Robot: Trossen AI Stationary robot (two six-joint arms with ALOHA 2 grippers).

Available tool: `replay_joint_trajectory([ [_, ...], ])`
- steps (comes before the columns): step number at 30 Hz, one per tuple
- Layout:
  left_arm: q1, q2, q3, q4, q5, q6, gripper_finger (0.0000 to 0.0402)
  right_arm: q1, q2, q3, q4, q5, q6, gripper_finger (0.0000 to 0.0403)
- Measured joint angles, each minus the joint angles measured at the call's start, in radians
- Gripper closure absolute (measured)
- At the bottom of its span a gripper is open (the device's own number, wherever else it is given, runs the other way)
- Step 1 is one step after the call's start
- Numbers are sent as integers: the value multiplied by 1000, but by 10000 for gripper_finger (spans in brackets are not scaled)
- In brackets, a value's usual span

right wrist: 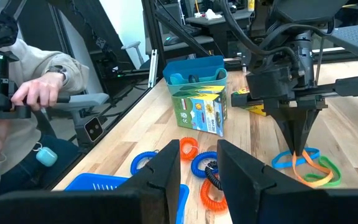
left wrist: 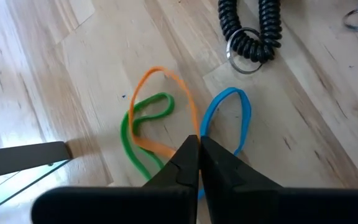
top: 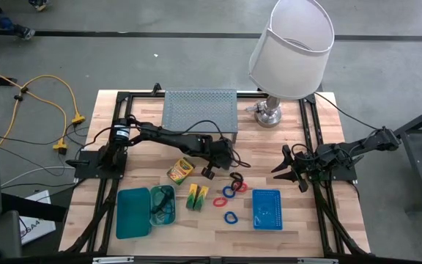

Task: Pick & Place Office Desk Supplies
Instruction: Put the orange rubber band into the green bin

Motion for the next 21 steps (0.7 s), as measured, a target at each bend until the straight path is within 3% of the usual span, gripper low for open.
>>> replay_joint_trajectory([
  [10, -7, -69, 0, 18, -44, 11, 400, 0, 0, 0, 0, 0, 0, 309],
  [21, -53, -219, 1, -70, -170, -9, 401, 0, 0, 0, 0, 0, 0, 309],
])
